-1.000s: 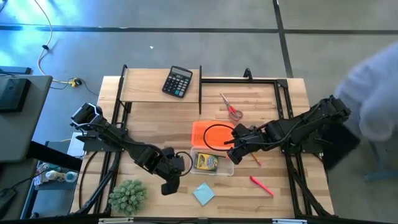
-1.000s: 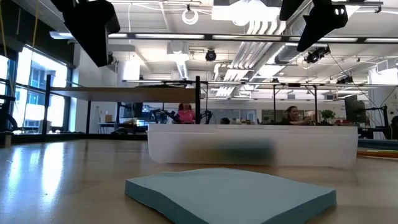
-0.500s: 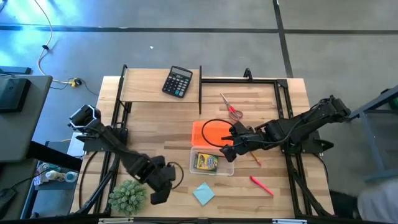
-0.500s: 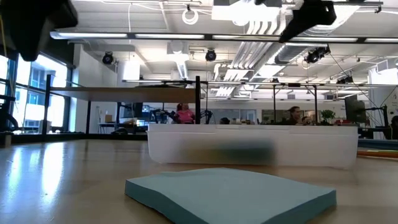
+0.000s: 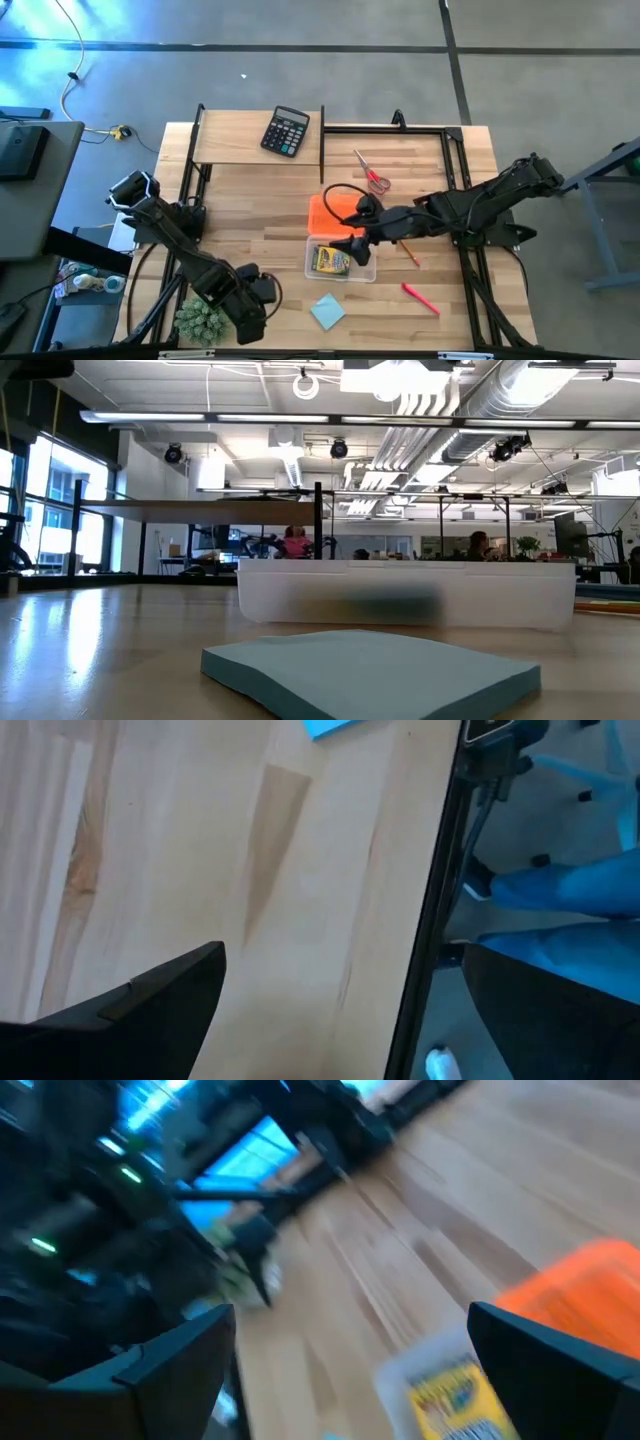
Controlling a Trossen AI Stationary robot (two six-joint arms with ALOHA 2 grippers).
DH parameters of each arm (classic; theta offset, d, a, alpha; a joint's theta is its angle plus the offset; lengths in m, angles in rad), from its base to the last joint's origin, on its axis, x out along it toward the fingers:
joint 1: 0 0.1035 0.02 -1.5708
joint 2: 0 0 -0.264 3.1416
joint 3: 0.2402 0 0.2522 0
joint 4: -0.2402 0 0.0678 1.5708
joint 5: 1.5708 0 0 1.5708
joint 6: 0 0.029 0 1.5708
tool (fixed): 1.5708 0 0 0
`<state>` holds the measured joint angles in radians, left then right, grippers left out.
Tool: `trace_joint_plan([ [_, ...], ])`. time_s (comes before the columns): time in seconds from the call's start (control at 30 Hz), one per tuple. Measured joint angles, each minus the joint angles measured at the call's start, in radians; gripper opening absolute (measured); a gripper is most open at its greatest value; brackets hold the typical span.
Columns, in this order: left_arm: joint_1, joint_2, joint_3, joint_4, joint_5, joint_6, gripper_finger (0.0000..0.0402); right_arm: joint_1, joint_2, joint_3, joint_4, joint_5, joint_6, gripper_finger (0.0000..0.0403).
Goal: Pack school essentials
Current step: Put the blue sticky notes into the supply box
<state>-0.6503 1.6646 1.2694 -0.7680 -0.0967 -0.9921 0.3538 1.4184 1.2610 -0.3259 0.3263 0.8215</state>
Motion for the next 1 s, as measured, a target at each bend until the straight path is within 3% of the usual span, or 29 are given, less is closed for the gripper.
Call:
trace_joint_plan([
  [0.2,-0.009,0.000,0.000,-0.028,0.042,0.055,0.0395,0.000,0.023,0.000,0.206,0.005,-0.081,0.0387],
  [0.47,0.041,-0.008,-0.001,-0.151,0.115,0.186,0.0395,0.013,0.075,0.050,0.229,0.000,-0.100,0.0387],
  [0.57,0.069,-0.008,-0.001,-0.181,0.122,0.249,0.0395,0.029,0.120,0.158,0.158,-0.002,-0.147,0.0387],
  [0.8,0.155,-0.008,-0.001,-0.182,0.118,0.387,0.0395,0.080,0.208,0.418,-0.211,0.041,-0.205,0.0387],
  [1.0,0.224,-0.008,-0.001,-0.182,0.118,0.445,0.0395,0.136,0.256,0.475,-0.419,-0.024,-0.245,0.0387],
])
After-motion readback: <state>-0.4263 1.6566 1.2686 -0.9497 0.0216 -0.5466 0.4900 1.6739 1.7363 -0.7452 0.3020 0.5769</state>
